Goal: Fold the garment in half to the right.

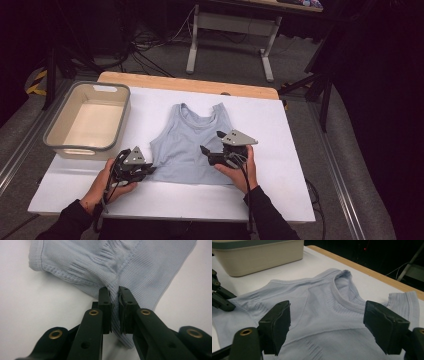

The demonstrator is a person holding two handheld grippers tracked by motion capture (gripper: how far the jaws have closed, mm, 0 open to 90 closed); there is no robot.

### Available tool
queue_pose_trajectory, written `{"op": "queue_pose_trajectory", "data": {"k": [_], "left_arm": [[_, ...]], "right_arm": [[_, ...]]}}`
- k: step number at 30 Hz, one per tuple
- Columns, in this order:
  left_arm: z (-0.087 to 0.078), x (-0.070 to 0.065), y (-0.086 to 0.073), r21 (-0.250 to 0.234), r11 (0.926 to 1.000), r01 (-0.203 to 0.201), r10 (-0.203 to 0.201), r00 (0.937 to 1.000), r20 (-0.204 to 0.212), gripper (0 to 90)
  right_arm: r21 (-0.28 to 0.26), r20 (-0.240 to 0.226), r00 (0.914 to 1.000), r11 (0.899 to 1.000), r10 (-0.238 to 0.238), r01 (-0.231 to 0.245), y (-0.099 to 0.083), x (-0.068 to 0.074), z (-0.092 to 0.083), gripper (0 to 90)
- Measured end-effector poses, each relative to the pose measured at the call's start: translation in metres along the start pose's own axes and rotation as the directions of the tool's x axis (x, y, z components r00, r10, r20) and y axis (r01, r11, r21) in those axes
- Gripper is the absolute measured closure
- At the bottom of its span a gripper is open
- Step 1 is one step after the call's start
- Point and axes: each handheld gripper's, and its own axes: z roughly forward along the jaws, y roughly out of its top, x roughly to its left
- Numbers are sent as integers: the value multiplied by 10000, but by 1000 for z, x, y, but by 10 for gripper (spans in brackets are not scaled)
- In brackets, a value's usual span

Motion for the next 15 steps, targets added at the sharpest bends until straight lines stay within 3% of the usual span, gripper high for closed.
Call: {"op": "queue_pose_trajectory", "data": {"k": [2, 6, 11, 15], "left_arm": [[-1, -1, -1, -25, 9999, -114, 114, 9999, -89, 819], [-3, -3, -3, -75, 9998, -174, 173, 9998, -67, 819], [-3, -4, -4, -213, 9996, -210, 207, 9997, -149, 818], [-3, -5, -5, -283, 9993, -233, 229, 9997, -129, 818]], "right_arm": [[48, 145, 9998, 9999, -105, 105, 7, 2, 3, 242], [109, -16, 9999, 9998, -139, 139, 23, 6, 18, 283], [549, -490, 9986, 9984, 194, -167, 45, 9, 57, 329], [1208, -667, 9967, 9919, 465, -382, 59, 10, 93, 355]]}}
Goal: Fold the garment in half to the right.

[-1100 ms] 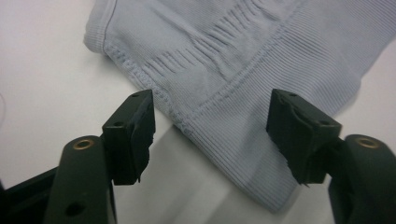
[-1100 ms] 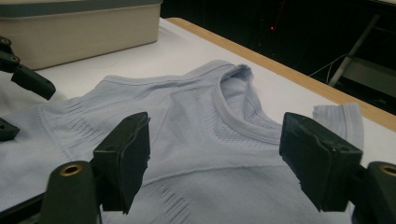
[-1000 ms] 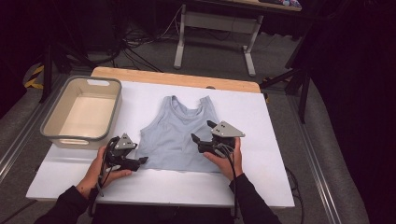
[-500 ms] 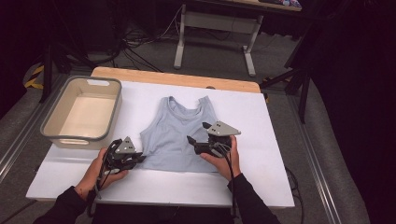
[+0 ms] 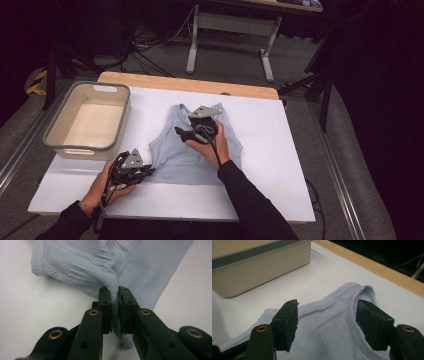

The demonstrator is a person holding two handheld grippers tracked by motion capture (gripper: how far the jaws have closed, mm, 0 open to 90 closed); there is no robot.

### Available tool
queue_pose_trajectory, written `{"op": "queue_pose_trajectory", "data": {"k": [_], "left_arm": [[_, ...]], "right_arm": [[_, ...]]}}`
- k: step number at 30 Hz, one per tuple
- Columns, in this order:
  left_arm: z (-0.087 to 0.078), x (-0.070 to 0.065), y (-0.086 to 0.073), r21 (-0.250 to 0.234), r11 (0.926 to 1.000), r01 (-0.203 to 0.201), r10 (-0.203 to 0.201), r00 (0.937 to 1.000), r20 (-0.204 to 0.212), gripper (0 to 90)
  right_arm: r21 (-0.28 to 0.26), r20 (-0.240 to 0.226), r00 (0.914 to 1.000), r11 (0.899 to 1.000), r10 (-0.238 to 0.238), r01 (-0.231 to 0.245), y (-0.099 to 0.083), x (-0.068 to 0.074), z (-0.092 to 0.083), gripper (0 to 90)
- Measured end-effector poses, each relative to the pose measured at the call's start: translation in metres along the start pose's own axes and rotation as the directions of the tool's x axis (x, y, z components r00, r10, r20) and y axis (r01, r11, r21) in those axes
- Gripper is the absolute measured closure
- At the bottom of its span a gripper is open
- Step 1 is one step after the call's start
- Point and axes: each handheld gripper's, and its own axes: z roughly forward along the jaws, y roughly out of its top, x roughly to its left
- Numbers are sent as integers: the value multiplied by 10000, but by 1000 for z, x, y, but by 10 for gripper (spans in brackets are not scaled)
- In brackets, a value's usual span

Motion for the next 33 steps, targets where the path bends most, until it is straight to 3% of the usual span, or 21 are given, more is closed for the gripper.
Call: {"op": "queue_pose_trajectory", "data": {"k": [3, 7, 11, 18, 24, 26, 33], "left_arm": [[0, 0, -1, -51, 10000, 7, -7, 10000, -43, 818], [0, -1, -1, -90, 10000, 29, -29, 10000, -8, 817], [0, -1, -2, -108, 9999, 62, -62, 10000, 12, 816], [0, -3, -1, -80, 10000, 17, -18, 10000, -60, 816], [1, -4, -1, -116, 9999, 39, -39, 10000, -32, 816], [1, -3, -1, -127, 9999, 35, -35, 10000, -11, 816], [2, -3, -2, -109, 9999, 38, -38, 10000, 21, 815]], "right_arm": [[197, -9, 10000, 9998, 60, -60, 6, -2, 12, 364], [715, 203, 9996, 9972, 215, -229, 17, -8, 47, 388], [1044, 206, 9990, 9937, 391, -411, 19, -9, 67, 397], [2156, 538, 9981, 9756, 303, -413, 17, -7, 102, 437], [2507, 877, 9944, 9648, 587, -791, 12, -14, 115, 447], [2713, 928, 9947, 9601, 446, -683, 10, -15, 119, 466], [2702, 858, 9958, 9613, 317, -539, 11, -20, 120, 662]]}}
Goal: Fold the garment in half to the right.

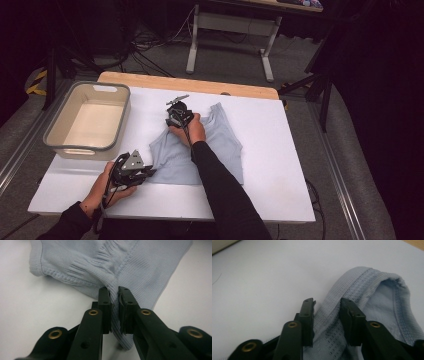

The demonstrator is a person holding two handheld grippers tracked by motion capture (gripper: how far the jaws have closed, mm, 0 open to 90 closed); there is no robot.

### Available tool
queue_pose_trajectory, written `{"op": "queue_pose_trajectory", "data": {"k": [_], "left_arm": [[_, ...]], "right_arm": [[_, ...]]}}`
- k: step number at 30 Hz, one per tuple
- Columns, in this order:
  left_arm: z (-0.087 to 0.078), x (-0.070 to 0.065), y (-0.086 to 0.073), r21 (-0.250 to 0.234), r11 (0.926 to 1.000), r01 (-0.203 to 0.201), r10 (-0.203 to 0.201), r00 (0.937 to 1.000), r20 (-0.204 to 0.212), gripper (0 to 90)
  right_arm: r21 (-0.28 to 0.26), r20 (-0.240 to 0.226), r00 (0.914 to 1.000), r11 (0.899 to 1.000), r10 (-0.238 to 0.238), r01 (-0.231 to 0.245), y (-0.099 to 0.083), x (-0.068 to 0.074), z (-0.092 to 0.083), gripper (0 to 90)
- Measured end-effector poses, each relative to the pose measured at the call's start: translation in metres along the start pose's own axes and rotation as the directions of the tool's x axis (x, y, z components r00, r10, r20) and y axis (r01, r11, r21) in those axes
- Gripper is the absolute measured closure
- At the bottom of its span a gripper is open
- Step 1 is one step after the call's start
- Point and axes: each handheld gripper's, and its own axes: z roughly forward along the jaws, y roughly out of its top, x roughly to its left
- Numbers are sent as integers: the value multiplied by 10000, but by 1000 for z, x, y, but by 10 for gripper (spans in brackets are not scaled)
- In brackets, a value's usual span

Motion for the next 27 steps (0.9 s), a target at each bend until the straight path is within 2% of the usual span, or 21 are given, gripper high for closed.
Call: {"op": "queue_pose_trajectory", "data": {"k": [3, 6, 18, 22, 27], "left_arm": [[0, 0, 0, -17, 10000, 5, -5, 10000, 19, 815], [0, 1, -1, -38, 10000, 13, -13, 10000, 67, 814], [-7, 3, -2, 3, 9999, -156, 156, 9999, 43, 814], [-14, 6, -5, -59, 10000, -78, 78, 10000, -22, 814], [-24, 7, -3, -133, 9998, -127, 125, 9999, -116, 814]], "right_arm": [[7, -20, 10000, 10000, -48, 48, 1, 1, 0, 727], [118, 60, 9991, 9990, -431, 430, 3, 6, 0, 800], [18, -155, 9988, 9989, -469, 470, 5, 6, 0, 837], [-285, -244, 9987, 9986, -442, 435, 7, 9, -5, 838], [-719, -333, 9972, 9953, -668, 643, 14, 13, -15, 837]]}}
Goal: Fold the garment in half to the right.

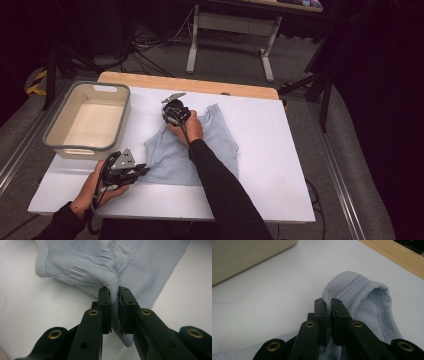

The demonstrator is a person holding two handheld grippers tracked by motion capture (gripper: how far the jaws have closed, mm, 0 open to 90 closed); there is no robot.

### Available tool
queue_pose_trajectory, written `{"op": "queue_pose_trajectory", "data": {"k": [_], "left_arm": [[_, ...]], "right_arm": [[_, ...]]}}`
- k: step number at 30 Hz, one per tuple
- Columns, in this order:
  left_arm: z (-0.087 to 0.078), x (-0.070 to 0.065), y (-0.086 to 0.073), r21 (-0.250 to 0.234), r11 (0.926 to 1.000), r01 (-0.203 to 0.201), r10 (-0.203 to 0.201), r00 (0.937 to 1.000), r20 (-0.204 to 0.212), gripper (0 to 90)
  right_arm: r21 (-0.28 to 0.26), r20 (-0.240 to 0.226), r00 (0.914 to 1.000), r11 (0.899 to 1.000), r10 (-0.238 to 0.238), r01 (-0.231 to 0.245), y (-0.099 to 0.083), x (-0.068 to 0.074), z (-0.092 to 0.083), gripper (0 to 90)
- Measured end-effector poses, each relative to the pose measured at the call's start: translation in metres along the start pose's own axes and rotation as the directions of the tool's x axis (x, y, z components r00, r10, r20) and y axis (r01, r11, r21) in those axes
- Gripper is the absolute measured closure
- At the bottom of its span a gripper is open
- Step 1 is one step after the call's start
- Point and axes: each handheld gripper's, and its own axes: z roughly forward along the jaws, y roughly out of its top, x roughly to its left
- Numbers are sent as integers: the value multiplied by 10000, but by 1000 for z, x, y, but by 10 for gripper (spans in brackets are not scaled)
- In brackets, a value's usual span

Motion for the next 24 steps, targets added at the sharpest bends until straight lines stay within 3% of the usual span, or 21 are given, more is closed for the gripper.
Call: {"op": "queue_pose_trajectory", "data": {"k": [9, 15, 24], "left_arm": [[-10, 2, 0, -129, 9999, -21, 21, 10000, -7, 814], [-22, 6, 5, 2, 9993, -386, 386, 9991, -196, 813], [-41, 12, 15, -446, 9984, -356, 341, 9988, -339, 816]], "right_arm": [[-583, -168, 9998, 9983, -77, 67, 14, 3, -14, 838], [-967, -314, 9993, 9952, -203, 172, 19, 6, -24, 838], [-1717, -291, 9995, 9851, -149, 97, 28, 4, -42, 838]]}}
